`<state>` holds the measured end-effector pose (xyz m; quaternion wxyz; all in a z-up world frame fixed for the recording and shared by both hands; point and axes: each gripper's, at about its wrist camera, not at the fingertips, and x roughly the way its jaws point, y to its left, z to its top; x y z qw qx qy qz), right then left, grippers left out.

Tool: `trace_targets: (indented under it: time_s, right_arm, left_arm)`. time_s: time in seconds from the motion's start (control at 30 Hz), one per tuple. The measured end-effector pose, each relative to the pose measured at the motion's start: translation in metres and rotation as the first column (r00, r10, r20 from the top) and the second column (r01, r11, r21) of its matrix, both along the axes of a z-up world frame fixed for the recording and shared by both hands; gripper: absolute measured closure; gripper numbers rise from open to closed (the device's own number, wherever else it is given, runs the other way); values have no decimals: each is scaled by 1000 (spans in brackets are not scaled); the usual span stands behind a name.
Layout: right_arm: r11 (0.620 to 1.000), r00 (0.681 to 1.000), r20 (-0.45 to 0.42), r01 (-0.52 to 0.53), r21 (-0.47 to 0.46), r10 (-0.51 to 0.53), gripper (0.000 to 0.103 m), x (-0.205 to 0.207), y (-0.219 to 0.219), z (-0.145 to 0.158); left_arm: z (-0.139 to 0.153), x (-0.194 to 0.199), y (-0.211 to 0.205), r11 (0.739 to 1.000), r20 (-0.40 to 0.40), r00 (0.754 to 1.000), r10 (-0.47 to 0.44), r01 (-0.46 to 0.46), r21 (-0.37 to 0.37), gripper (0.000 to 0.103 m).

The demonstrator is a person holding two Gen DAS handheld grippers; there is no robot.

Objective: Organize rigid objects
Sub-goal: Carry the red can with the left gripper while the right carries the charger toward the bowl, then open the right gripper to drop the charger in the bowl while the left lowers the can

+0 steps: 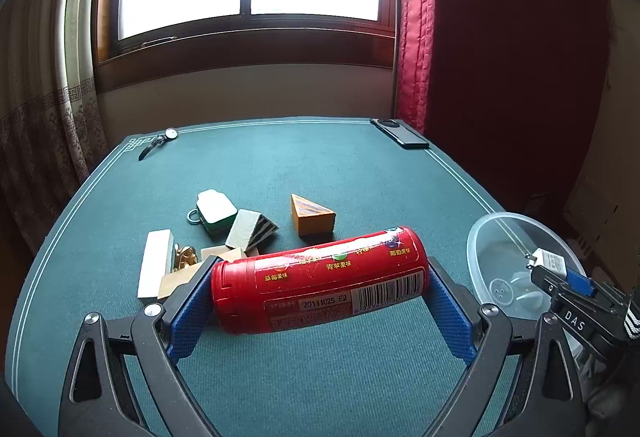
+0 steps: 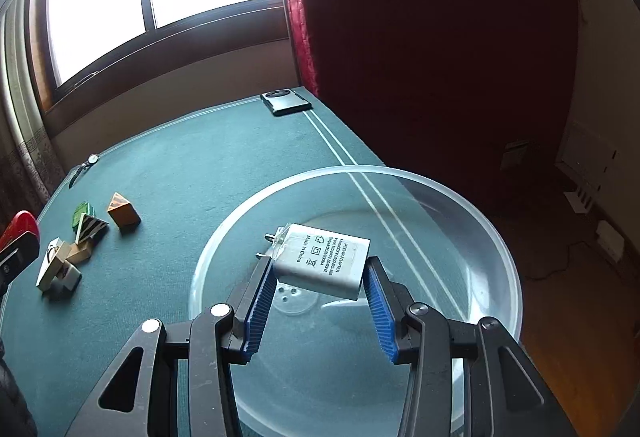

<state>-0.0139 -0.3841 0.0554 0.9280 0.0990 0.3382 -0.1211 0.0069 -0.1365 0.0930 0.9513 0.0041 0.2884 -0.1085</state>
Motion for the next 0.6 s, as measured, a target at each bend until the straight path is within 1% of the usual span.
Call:
trace_targets:
  time_s: [0.2,0.27,0.3,0.43,0.6]
  right_arm:
    - [998,998,-16,59,26,-59,53,-3,-23,-7]
    - [996,997,-8,75,39,-75,41,-5,-29,-7]
    - [996,996,-1,85,42,-85,39,-6,-31,-7]
    - [992,992,28,118,40,-119,38,-11,-38,-2]
    - [980,978,62,196,46,-199,35,-15,-50,2]
  left_arm:
    - [1,-1,-23,999,-2,999,-45,45,17,7]
    - [1,-2,-31,998,-5,998,-67,67,22,7]
    - [1,-2,-35,997,-8,997,-78,78,23,7]
    - [-1,-3,-53,992,-16,992,-123,123,30,7]
    - [-4,0,-75,982,-33,982,-188,189,26,7]
